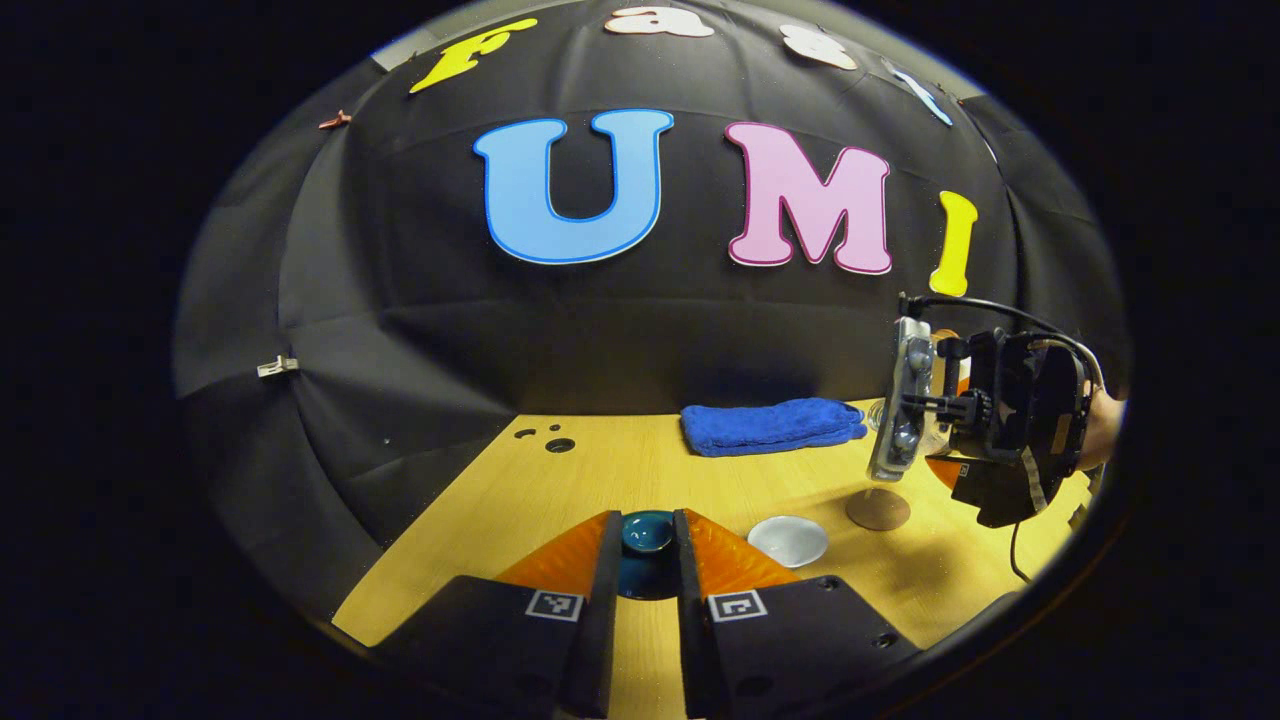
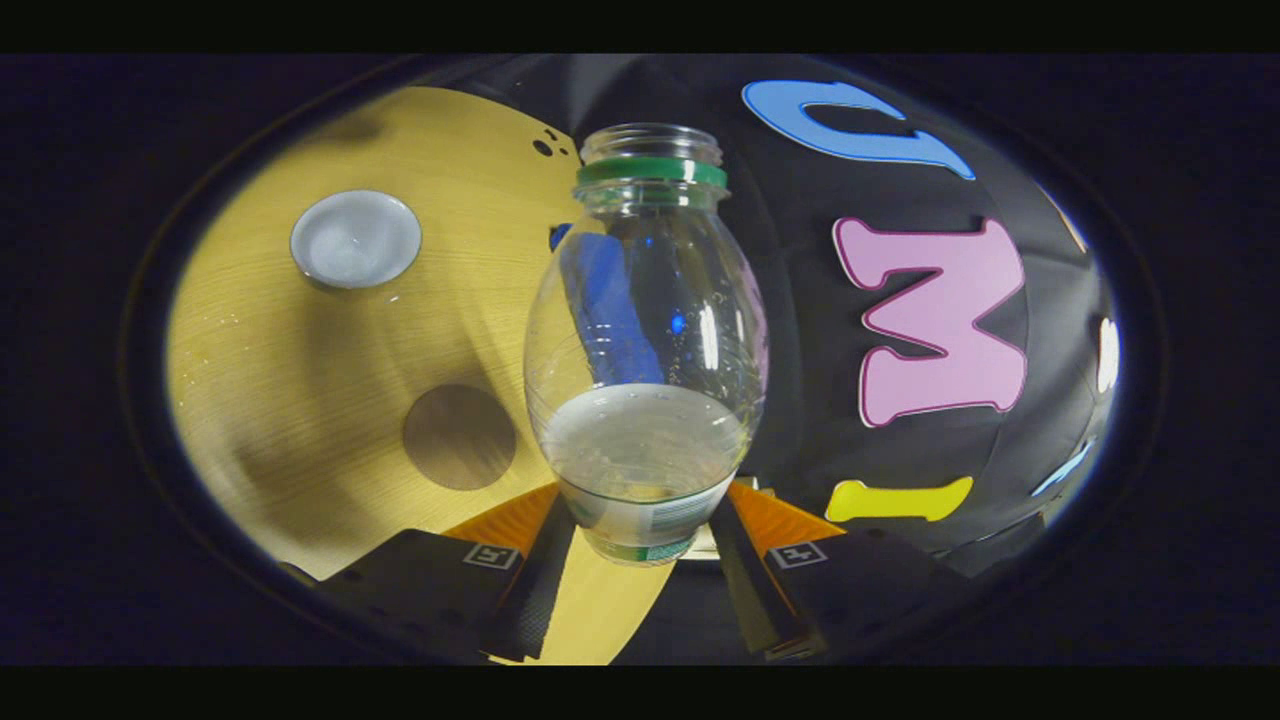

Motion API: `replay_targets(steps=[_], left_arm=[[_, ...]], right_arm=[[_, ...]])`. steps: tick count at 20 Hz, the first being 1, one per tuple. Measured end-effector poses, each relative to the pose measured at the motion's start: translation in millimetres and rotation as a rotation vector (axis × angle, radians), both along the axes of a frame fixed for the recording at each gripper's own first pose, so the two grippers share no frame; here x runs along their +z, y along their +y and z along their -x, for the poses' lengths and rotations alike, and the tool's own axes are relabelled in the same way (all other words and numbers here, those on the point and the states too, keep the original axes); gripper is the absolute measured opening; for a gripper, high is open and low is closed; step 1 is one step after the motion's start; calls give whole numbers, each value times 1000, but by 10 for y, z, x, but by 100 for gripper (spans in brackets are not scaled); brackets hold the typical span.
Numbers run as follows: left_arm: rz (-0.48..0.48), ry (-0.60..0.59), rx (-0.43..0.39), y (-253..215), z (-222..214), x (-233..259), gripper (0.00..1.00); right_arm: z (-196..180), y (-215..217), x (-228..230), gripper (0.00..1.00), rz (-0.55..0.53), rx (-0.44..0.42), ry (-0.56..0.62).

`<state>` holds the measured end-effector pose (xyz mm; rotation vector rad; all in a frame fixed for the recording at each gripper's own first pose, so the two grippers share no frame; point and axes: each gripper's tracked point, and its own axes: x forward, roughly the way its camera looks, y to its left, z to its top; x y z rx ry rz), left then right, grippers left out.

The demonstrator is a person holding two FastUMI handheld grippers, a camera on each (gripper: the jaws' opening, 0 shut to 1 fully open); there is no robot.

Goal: Open the teacup lid with one hand, grasp the water bottle and pour water into the teacup with the other hand; after pouring, place the water bottle on the coaster and then close the teacup lid.

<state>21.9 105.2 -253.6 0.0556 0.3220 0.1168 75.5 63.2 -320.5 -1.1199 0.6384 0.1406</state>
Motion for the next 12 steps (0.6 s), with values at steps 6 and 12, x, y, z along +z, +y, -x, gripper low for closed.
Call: replay_targets(steps=[6,12], left_arm=[[3,10,-4,56,-39,-38,31],[11,15,-28,78,-96,-114,31]], right_arm=[[-5,29,110,75,147,56,18],[13,75,129,75,255,102,24]])
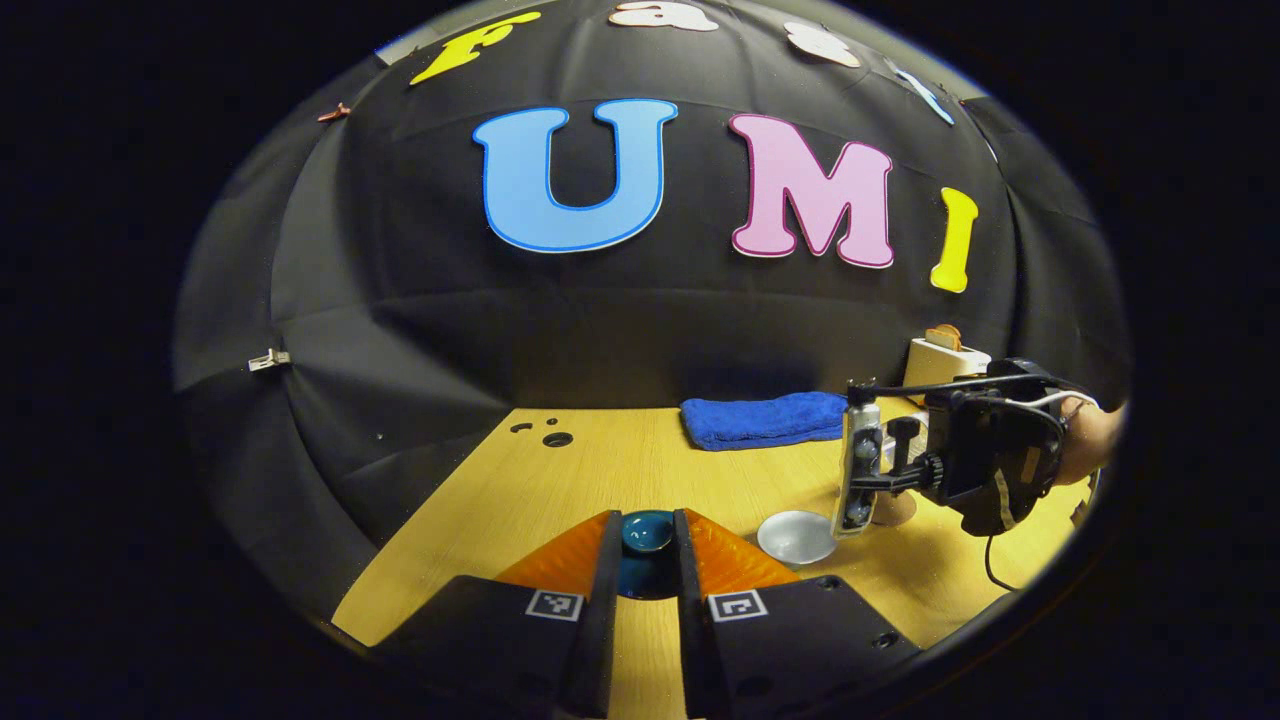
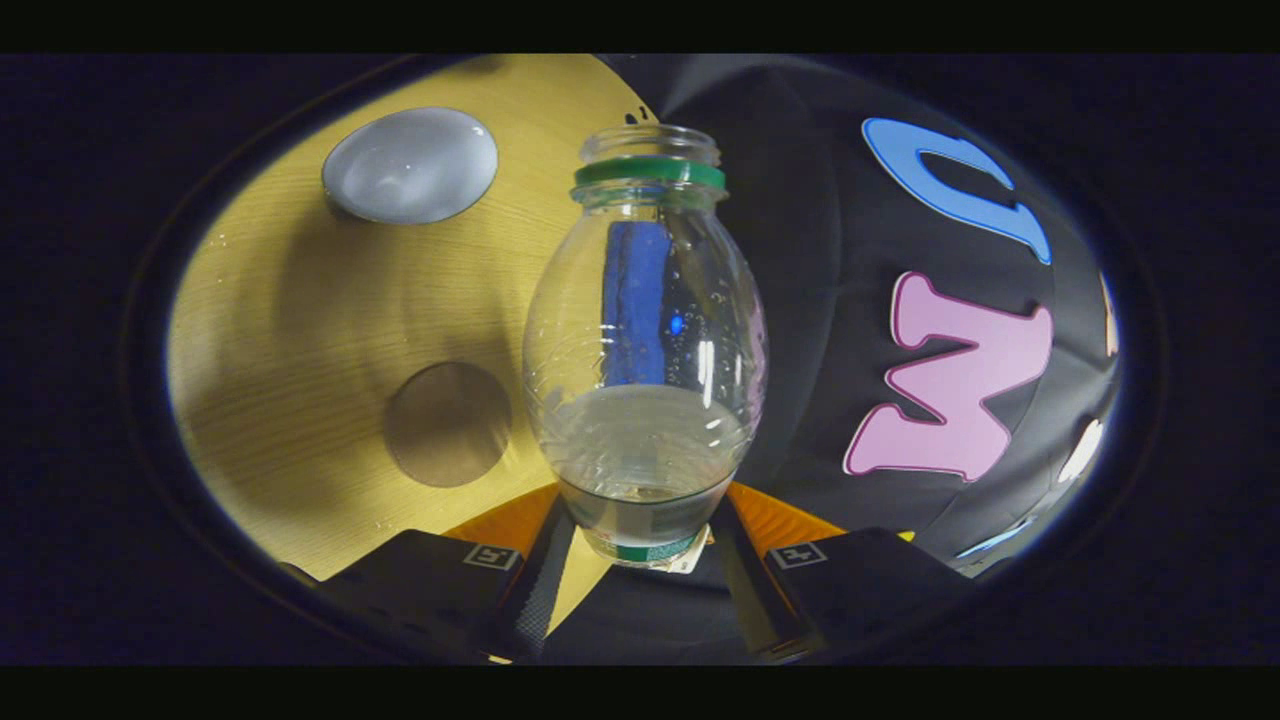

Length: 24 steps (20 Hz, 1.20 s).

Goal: Open the teacup lid with one hand, grasp the water bottle and pour water into the teacup with the other hand; after pouring, place the water bottle on the coaster and then close the teacup lid.

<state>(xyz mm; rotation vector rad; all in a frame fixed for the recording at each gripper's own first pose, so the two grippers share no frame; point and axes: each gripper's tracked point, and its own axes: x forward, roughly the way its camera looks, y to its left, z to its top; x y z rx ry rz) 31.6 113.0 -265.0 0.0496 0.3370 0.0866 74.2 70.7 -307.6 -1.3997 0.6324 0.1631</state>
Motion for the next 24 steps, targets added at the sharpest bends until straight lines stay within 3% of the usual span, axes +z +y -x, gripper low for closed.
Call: replay_targets(steps=[14,16,17,19,20,24], left_arm=[[35,13,7,65,6,-158,31],[35,14,5,57,7,-165,27],[36,13,6,62,3,-163,31],[42,11,5,60,16,-174,31],[43,10,5,57,20,-179,31],[48,11,3,56,33,-208,31]], right_arm=[[-105,56,-29,75,160,81,-23],[-135,85,4,75,177,95,-37],[-162,91,26,75,186,103,-45],[-185,124,86,78,234,139,-55],[-214,152,115,75,246,159,-65],[-205,150,155,75,267,170,-77]])
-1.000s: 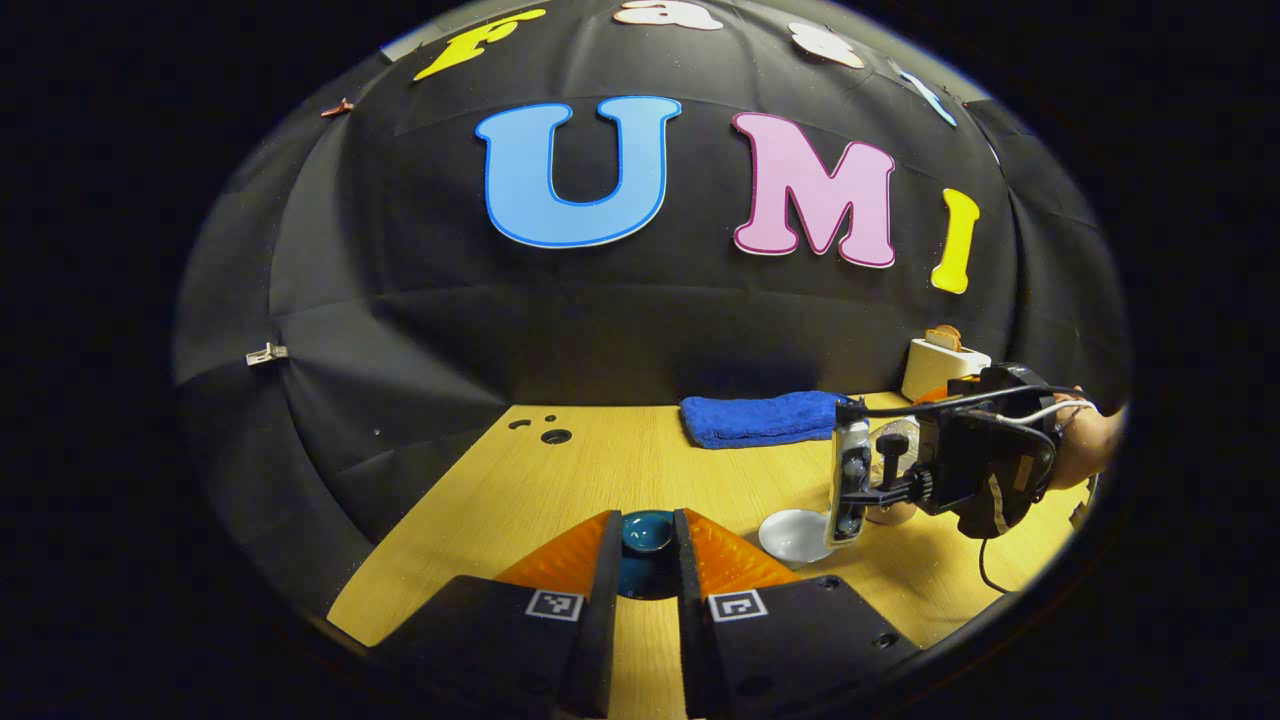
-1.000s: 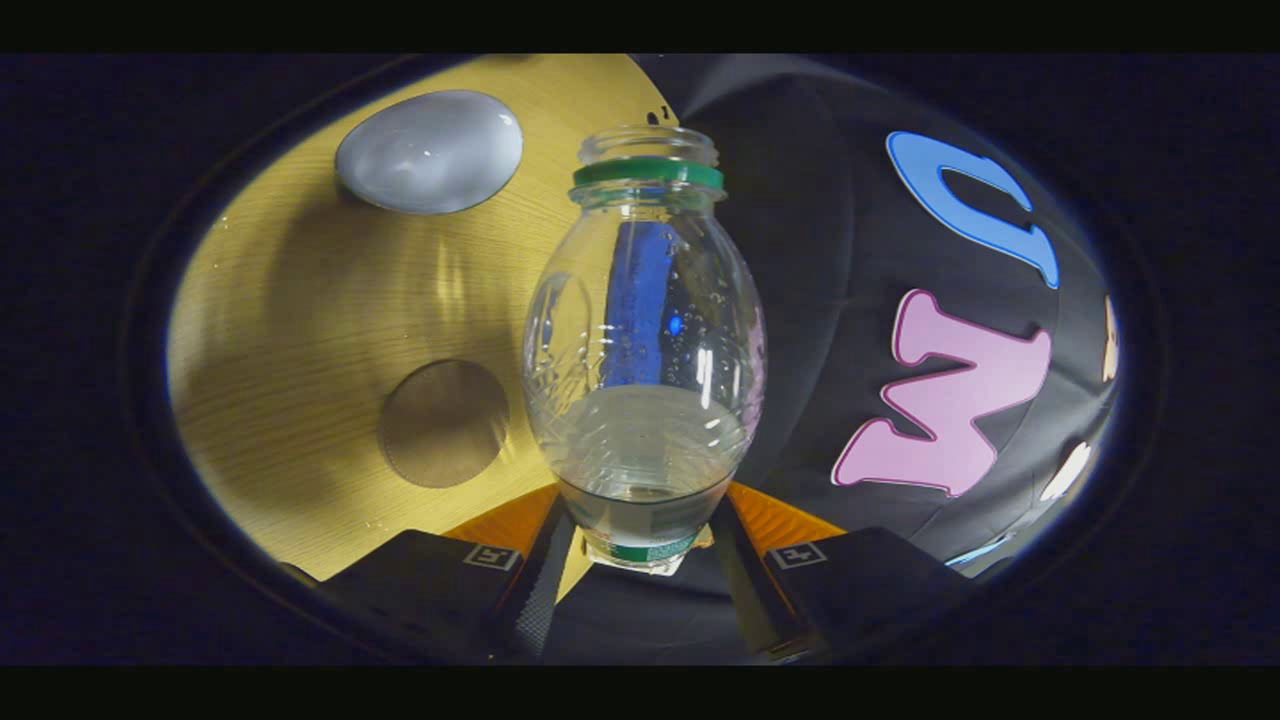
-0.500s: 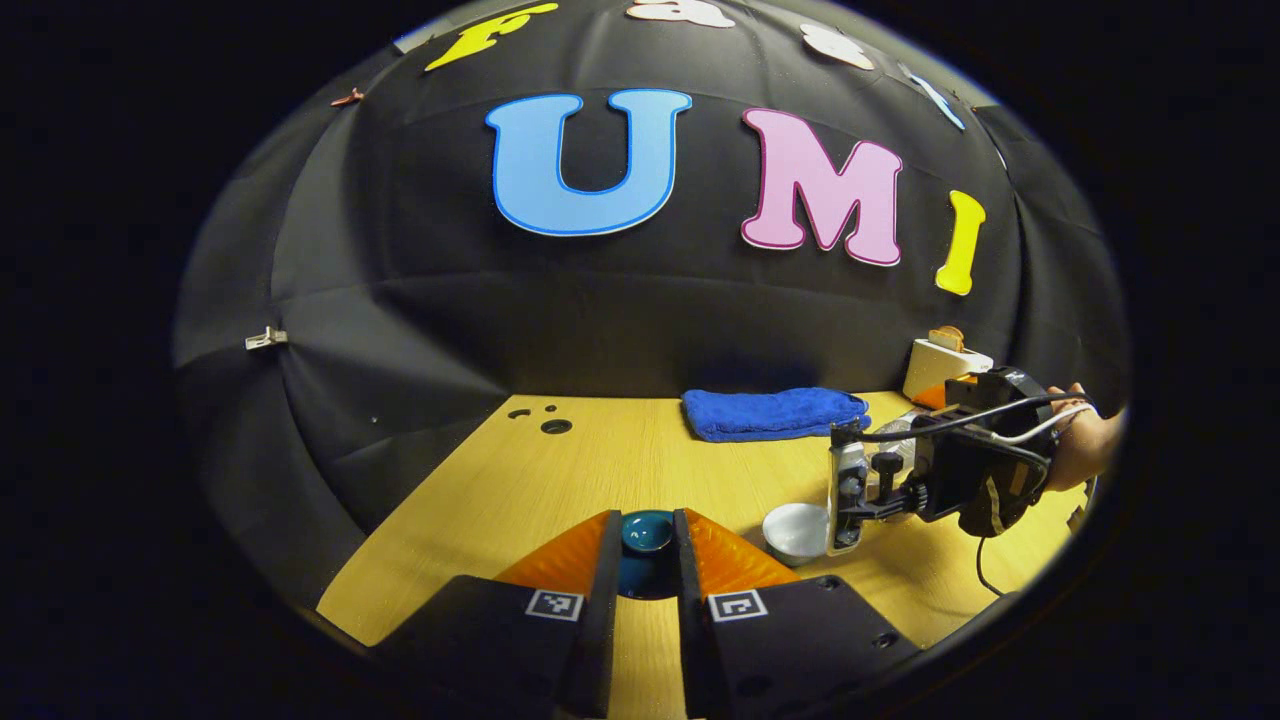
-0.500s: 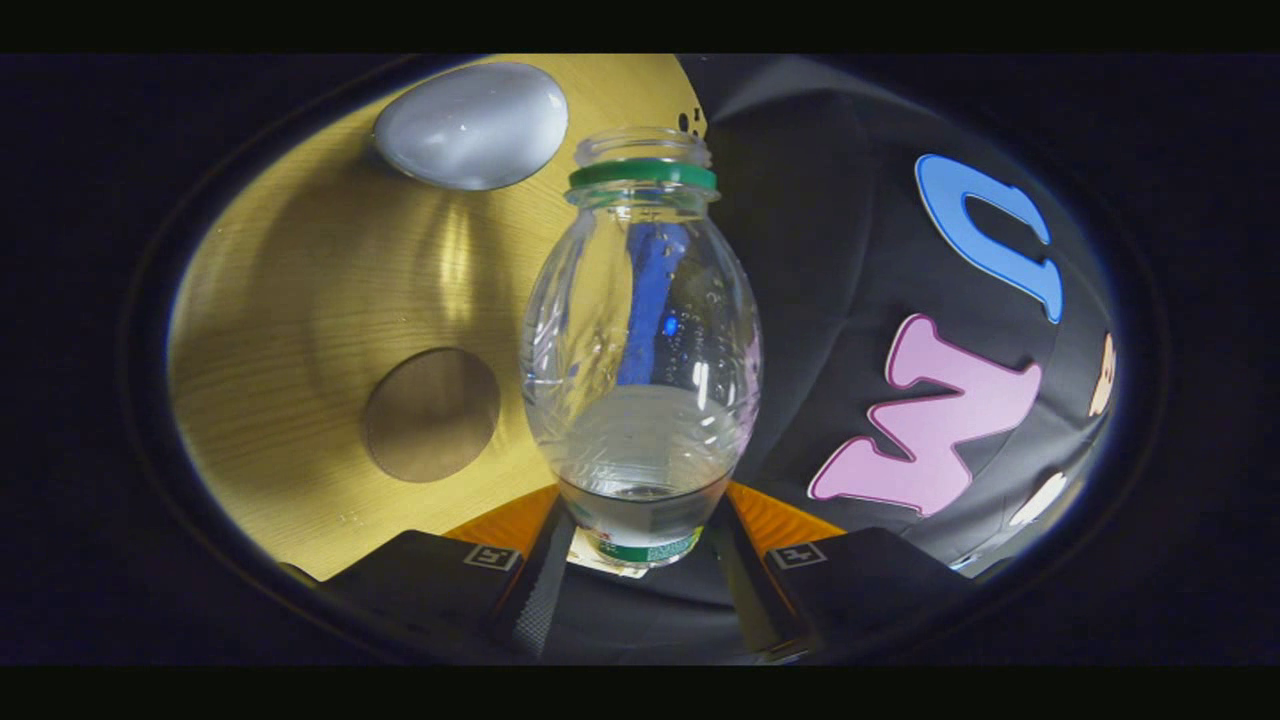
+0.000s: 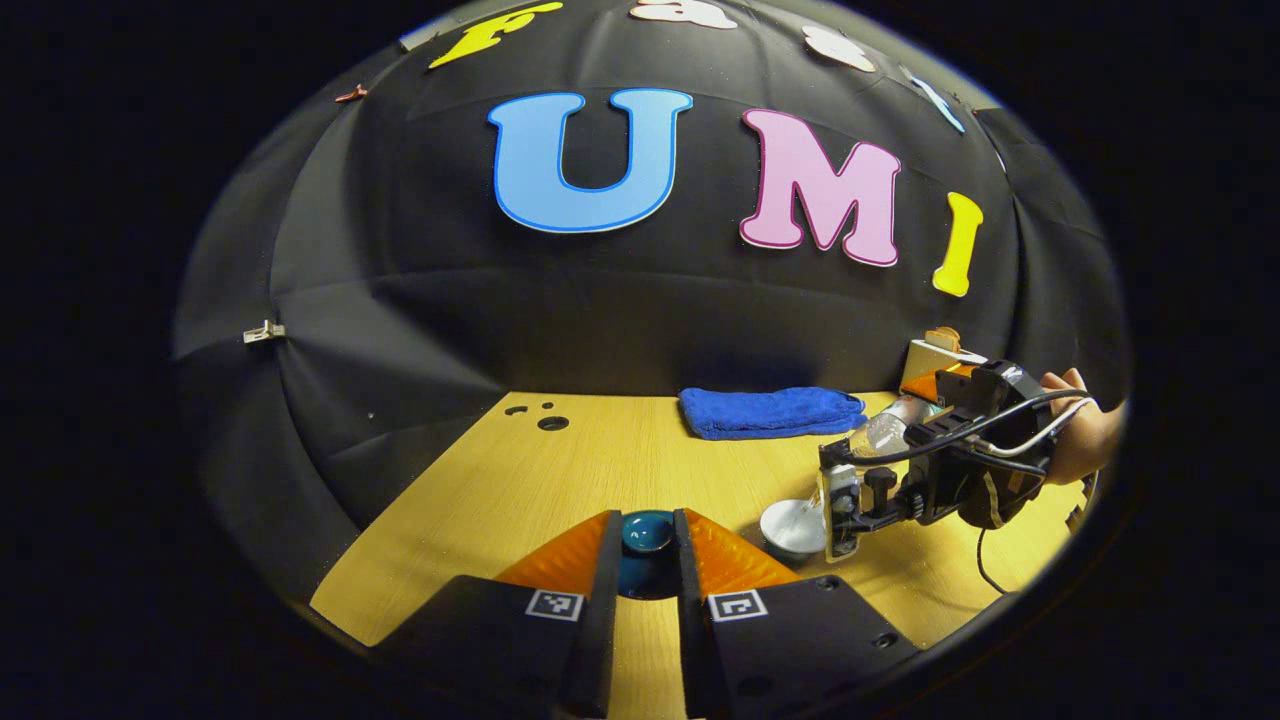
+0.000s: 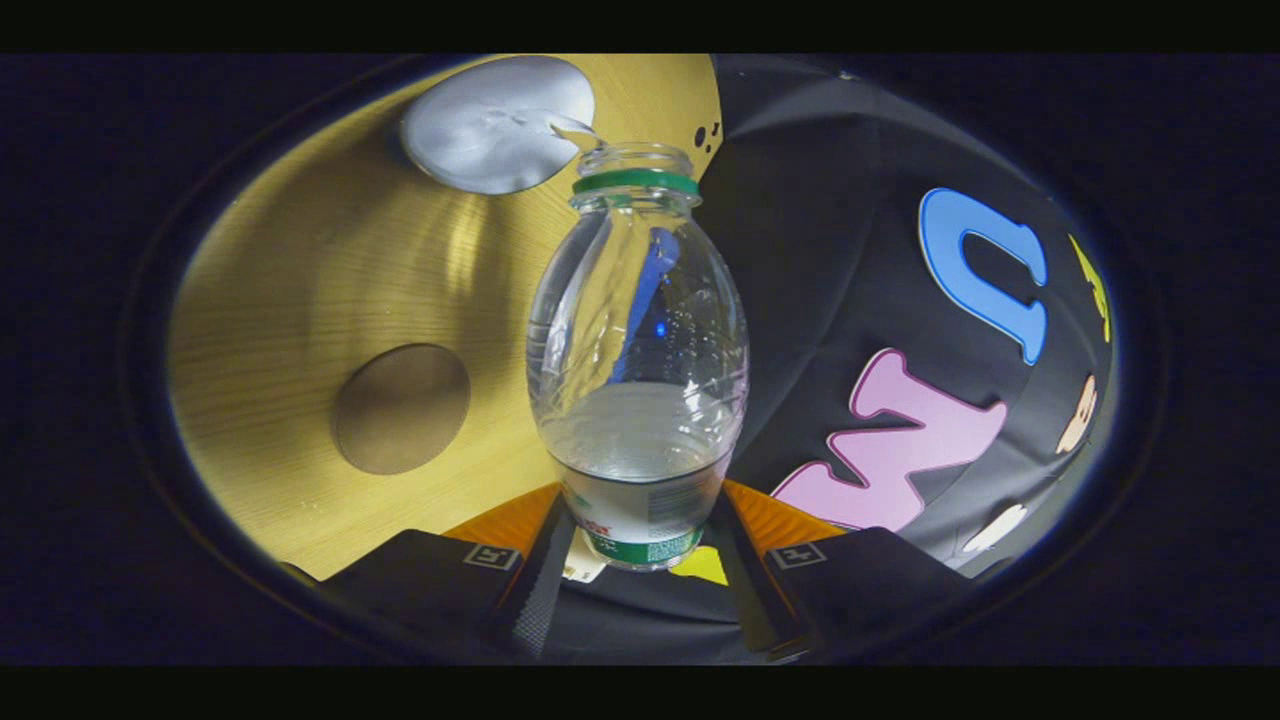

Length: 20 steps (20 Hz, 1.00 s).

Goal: Open the teacup lid with one hand, grasp the water bottle and pour water into the teacup with the other hand; after pouring, place the water bottle on the coaster and then close the teacup lid.

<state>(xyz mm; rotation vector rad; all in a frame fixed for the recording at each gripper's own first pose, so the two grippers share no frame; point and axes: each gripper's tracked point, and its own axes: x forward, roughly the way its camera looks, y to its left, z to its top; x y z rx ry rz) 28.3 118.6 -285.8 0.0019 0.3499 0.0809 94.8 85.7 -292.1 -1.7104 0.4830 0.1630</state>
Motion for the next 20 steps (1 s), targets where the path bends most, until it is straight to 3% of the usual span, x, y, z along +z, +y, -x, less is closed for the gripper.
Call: replay_targets(steps=[8,13,16,20], left_arm=[[9,-7,-10,-13,15,-16,28],[25,-16,-15,-35,-3,-30,35],[32,-25,-21,-73,8,-48,31],[21,-42,-29,-96,12,-53,31]], right_arm=[[-38,87,108,75,41,70,-43],[-14,140,175,78,77,106,-96],[-24,145,199,72,93,124,-110],[-29,169,283,75,120,154,-136]])
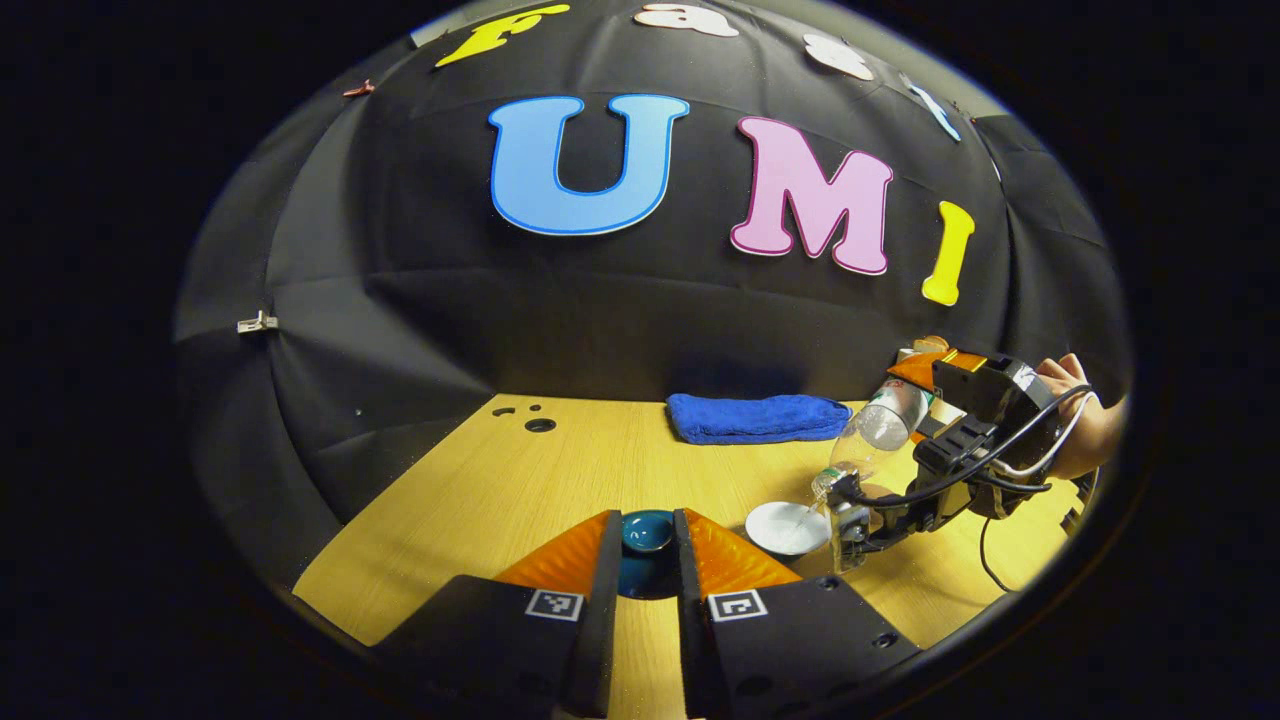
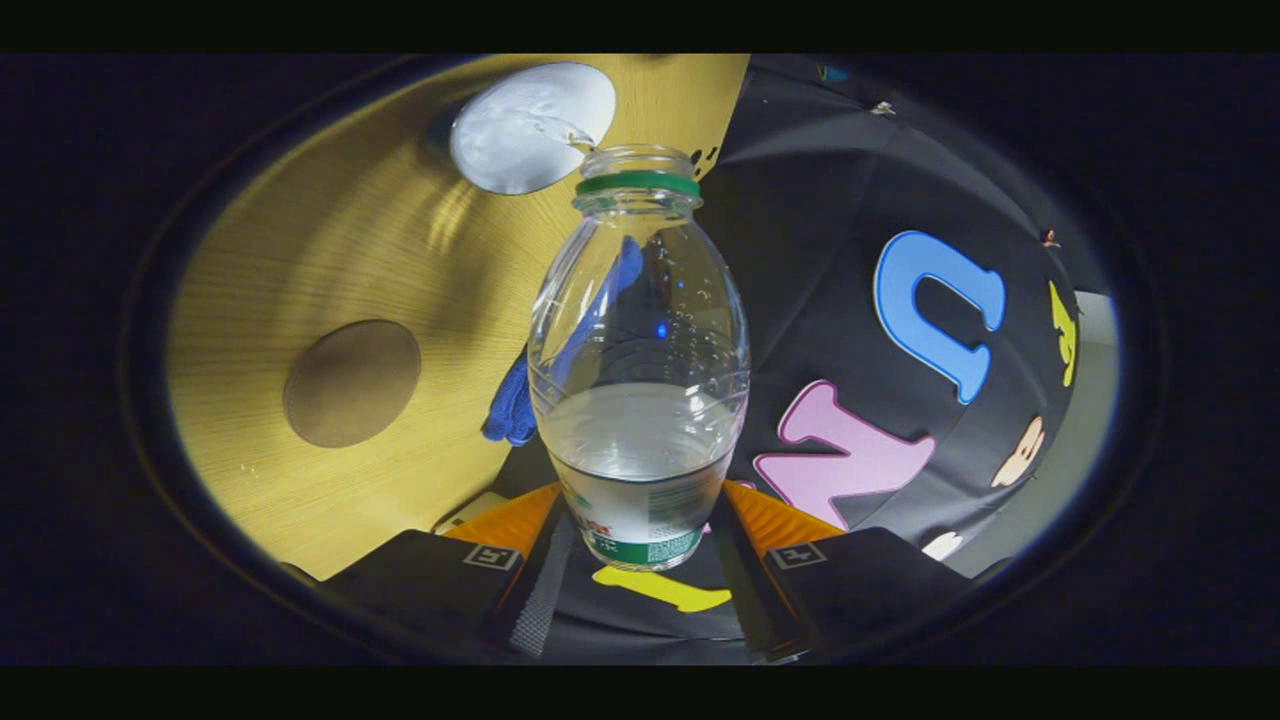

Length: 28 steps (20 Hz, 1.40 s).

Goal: Open the teacup lid with one hand, grasp the water bottle and pour water into the teacup with the other hand; after pouring, place the water bottle on the coaster and then close the teacup lid.

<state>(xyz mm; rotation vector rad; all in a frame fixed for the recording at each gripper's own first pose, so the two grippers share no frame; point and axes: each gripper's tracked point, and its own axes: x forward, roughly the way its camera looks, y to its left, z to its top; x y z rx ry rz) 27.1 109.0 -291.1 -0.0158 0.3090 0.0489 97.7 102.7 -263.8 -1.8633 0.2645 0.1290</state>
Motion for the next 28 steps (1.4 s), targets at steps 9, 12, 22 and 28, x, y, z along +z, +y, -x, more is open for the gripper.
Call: replay_targets(steps=[9,12,22,28], left_arm=[[22,-32,-36,-44,-83,-52,31],[28,-42,-51,-32,-136,-90,31],[35,-40,-56,-27,-174,-146,31],[7,-18,-33,0,-185,-91,31]], right_arm=[[-38,81,78,75,51,43,-44],[-62,103,111,75,73,74,-59],[-91,106,122,75,61,76,-56],[22,-27,-268,75,-239,-71,98]])
